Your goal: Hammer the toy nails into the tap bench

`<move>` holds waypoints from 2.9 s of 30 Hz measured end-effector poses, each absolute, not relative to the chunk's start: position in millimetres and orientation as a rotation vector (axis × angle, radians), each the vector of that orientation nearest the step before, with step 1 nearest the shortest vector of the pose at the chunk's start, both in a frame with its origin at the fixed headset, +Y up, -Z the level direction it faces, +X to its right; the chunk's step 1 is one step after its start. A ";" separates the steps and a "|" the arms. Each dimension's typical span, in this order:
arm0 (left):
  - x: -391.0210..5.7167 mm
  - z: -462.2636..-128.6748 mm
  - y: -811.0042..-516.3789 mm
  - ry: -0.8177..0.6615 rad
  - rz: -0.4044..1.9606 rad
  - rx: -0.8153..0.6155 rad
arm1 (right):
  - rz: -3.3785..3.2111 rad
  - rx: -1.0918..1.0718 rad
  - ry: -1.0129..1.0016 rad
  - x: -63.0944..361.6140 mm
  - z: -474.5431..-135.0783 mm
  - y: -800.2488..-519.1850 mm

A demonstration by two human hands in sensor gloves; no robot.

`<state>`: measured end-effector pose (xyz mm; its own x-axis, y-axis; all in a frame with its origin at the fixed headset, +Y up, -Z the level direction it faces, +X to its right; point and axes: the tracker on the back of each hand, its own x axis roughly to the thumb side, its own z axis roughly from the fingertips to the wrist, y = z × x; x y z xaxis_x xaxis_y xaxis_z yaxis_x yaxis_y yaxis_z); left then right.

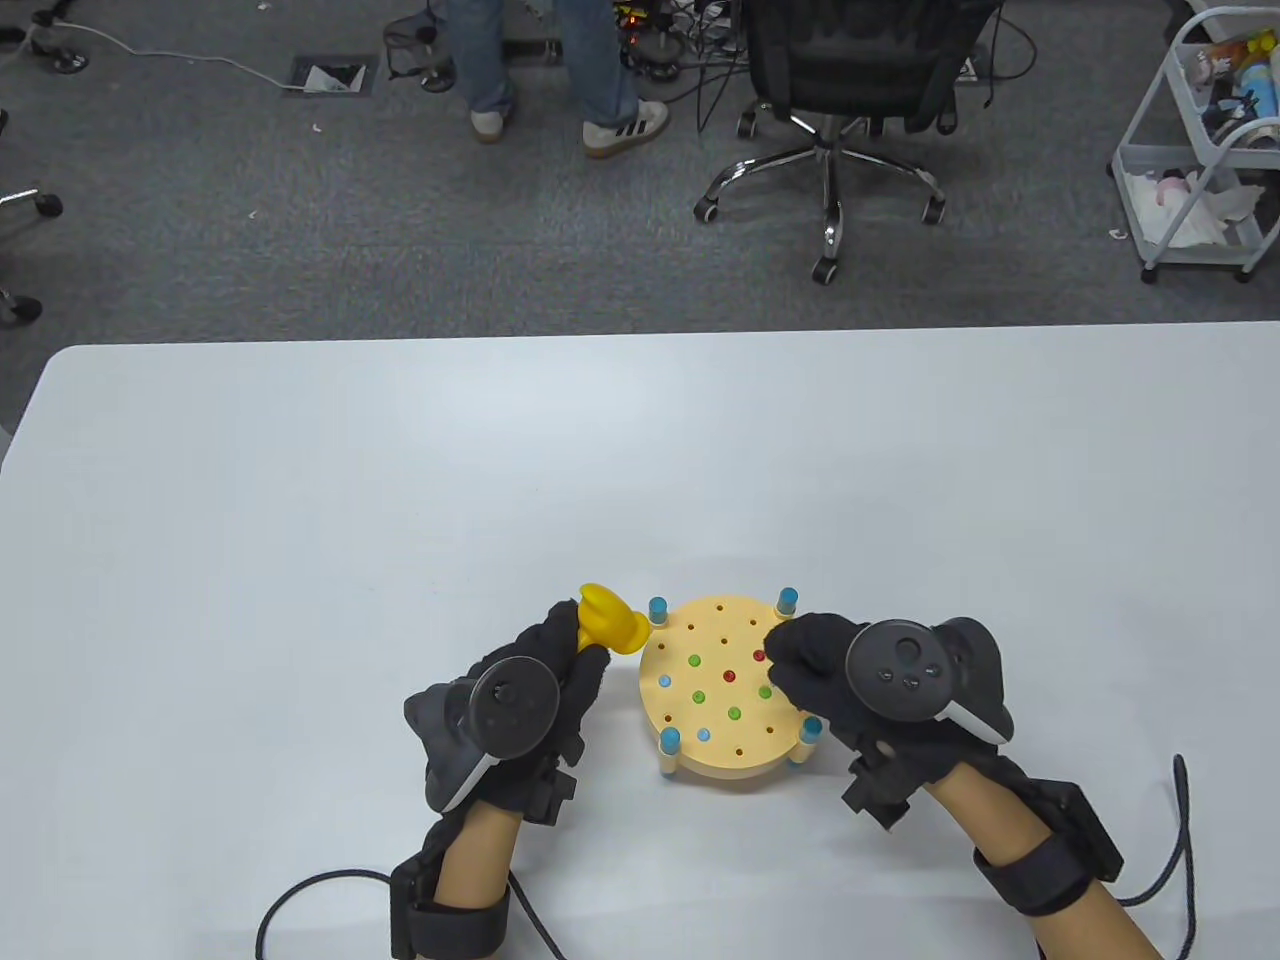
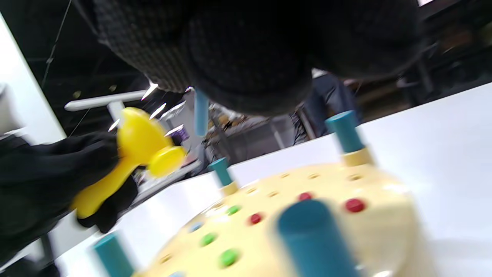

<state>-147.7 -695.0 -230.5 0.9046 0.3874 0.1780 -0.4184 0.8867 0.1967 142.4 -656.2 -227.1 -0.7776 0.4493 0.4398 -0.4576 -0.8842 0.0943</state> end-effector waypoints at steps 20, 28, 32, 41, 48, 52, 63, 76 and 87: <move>-143.0 -229.3 -694.2 -0.166 0.399 0.233 | 3.033 0.894 -0.030 81.8 -198.2 -688.4; -141.2 -229.0 -694.4 -0.172 0.387 0.222 | 3.090 0.921 -0.020 76.2 -196.8 -691.3; -140.1 -228.9 -693.9 -0.176 0.384 0.220 | 3.114 0.904 0.020 74.0 -197.0 -690.9; -137.3 -226.5 -691.4 -0.192 0.376 0.237 | 2.955 0.718 -0.260 112.9 -194.9 -653.1; -132.4 -227.3 -695.0 -0.204 0.360 0.234 | 2.706 0.258 -0.396 190.7 -242.5 -671.6; -130.8 -228.1 -696.8 -0.210 0.351 0.225 | 2.607 0.239 -0.177 196.0 -271.6 -705.5; -105.7 -209.0 -681.0 -0.347 0.348 0.274 | 2.564 0.228 -0.062 181.4 -296.8 -755.4; -35.7 -149.6 -676.3 -0.409 0.051 0.373 | 2.540 0.225 -0.072 181.0 -296.0 -759.1; -13.3 -141.4 -680.2 -0.395 -0.217 0.272 | 2.549 0.220 -0.074 180.3 -295.6 -759.2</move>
